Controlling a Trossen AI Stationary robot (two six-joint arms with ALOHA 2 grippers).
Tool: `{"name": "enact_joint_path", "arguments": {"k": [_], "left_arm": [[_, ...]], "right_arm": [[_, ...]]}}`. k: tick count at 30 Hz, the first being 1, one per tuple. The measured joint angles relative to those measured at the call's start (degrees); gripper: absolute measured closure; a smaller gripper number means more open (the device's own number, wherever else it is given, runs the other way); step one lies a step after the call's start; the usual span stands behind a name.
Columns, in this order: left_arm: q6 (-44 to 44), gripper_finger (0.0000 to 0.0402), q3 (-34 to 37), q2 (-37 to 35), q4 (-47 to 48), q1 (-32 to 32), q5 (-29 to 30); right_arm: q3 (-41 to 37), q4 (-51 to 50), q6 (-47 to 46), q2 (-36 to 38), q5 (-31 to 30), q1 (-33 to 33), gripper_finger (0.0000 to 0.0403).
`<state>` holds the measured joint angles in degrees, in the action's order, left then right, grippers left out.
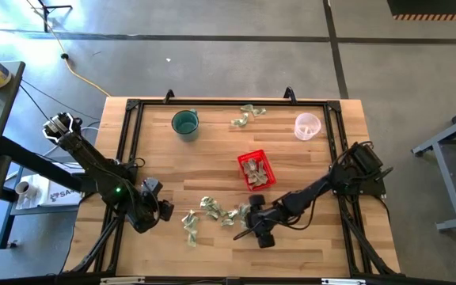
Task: Pick and place items into bin
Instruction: Put the stevia packet into the orange bin
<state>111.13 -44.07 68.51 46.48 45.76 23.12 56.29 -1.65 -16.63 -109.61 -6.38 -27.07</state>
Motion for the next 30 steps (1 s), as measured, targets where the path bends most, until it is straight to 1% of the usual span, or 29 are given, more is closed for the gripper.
{"name": "enact_joint_path", "arguments": {"k": [4,7,10,11,14,16,18,20,23,26,27,28,29,30], "left_arm": [[-0.3,0.0135,0.0,0.0,0.0,0.0,-0.9],[-0.9,0.0135,0.0,0.0,0.1,0.0,-1.3],[-1.5,0.0135,0.0,0.0,0.1,0.0,-1.3],[-1.5,0.0135,0.0,0.0,0.0,0.0,-1.3],[-1.4,0.0135,0.0,0.0,-0.4,0.0,-1.3],[-1.5,0.0135,0.0,0.0,-0.7,0.0,-1.3],[-1.9,0.0135,0.0,0.0,-0.8,0.0,-1.3],[-3.2,0.0135,0.0,0.0,-0.8,0.0,-1.2],[-4.9,0.0135,0.0,0.0,-0.8,0.0,-1.1],[-6.0,0.0135,0.0,0.0,-1.0,0.0,-1.0],[-6.3,0.0135,0.0,0.0,-1.3,0.0,-0.7],[-6.7,0.0135,0.0,0.0,-1.7,0.0,-0.2],[-7.2,0.0135,0.0,0.0,-2.1,0.0,0.1],[-7.5,0.0135,0.0,0.0,-2.5,0.0,0.3]], "right_arm": [[0.0,-0.4,-3.8,-0.4,-2.6,0.1,0.0214],[0.0,-0.8,-5.6,-0.4,-3.3,0.4,0.0253],[0.2,-1.8,-7.8,-0.1,-3.3,0.6,0.0303],[0.4,-2.9,-10.0,0.3,-2.4,0.7,0.0321],[0.4,-5.8,-18.4,2.5,3.8,1.7,0.0373],[0.1,-7.5,-20.6,5.0,5.1,1.4,0.0393],[0.2,-8.8,-22.2,8.8,2.4,0.9,0.039],[0.4,-12.2,-23.8,12.6,-2.2,0.5,0.0379],[0.3,-19.9,-25.5,18.4,-13.4,1.3,0.0377],[0.2,-26.2,-26.8,24.0,-25.5,4.2,0.0392],[-0.1,-27.2,-27.0,25.1,-27.1,6.1,0.0396],[-0.5,-27.8,-26.9,25.7,-26.6,8.4,0.0397],[-0.9,-28.0,-26.9,25.8,-23.6,11.1,0.0396],[-1.4,-27.7,-26.5,25.5,-19.1,13.8,0.0392]]}}
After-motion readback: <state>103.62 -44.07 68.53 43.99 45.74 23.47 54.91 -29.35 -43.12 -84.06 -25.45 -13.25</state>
